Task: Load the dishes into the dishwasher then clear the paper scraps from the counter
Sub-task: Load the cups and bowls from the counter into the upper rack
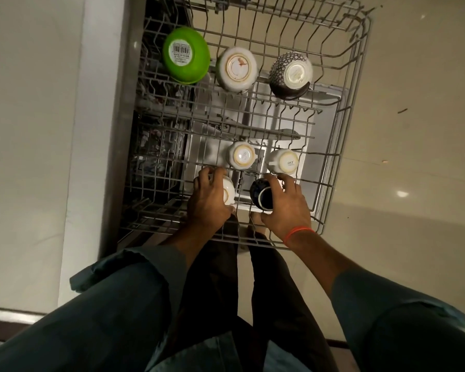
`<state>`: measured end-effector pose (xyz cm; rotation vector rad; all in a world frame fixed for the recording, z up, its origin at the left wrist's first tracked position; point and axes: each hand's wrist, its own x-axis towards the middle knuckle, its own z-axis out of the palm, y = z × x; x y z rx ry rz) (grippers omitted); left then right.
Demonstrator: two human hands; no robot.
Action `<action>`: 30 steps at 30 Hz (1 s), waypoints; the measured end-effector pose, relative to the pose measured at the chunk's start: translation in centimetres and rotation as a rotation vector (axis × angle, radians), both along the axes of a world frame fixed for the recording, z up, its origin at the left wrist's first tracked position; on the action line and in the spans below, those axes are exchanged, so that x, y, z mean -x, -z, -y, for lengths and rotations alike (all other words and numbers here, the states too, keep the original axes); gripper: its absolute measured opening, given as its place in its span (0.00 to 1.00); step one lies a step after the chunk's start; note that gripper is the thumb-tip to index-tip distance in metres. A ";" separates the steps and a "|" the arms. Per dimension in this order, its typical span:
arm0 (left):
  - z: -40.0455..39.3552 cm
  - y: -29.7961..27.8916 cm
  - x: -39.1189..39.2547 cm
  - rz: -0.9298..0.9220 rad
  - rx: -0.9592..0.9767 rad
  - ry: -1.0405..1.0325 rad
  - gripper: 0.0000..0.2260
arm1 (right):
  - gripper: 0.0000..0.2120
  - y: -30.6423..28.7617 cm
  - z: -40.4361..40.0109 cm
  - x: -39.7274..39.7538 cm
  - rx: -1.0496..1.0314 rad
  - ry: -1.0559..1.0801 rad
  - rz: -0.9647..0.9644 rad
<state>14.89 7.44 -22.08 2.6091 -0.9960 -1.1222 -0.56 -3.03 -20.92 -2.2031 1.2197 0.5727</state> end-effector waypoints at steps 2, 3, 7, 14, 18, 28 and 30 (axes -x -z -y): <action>-0.1 -0.3 0.0 -0.021 -0.007 -0.003 0.44 | 0.49 -0.4 0.0 0.1 0.007 0.009 0.028; -0.1 -0.5 0.1 -0.026 -0.008 -0.007 0.45 | 0.50 -0.6 0.0 0.2 0.010 0.014 0.042; -0.4 -2.0 0.4 -0.025 -0.007 -0.043 0.45 | 0.51 -2.0 0.1 0.5 0.023 0.018 0.086; -1.1 -4.9 1.2 -0.058 0.029 -0.172 0.42 | 0.47 -4.9 -0.3 2.1 0.004 0.041 0.186; -2.1 -7.2 1.8 -0.053 0.113 -0.238 0.41 | 0.42 -7.0 -0.7 2.8 0.019 0.043 0.272; -4.0 -16.0 5.3 -0.132 0.277 -0.434 0.37 | 0.39 -12.7 -0.7 4.6 0.016 0.129 0.478; -4.7 -17.9 6.4 -0.139 0.328 -0.451 0.35 | 0.39 -14.1 -0.9 4.8 0.020 0.143 0.538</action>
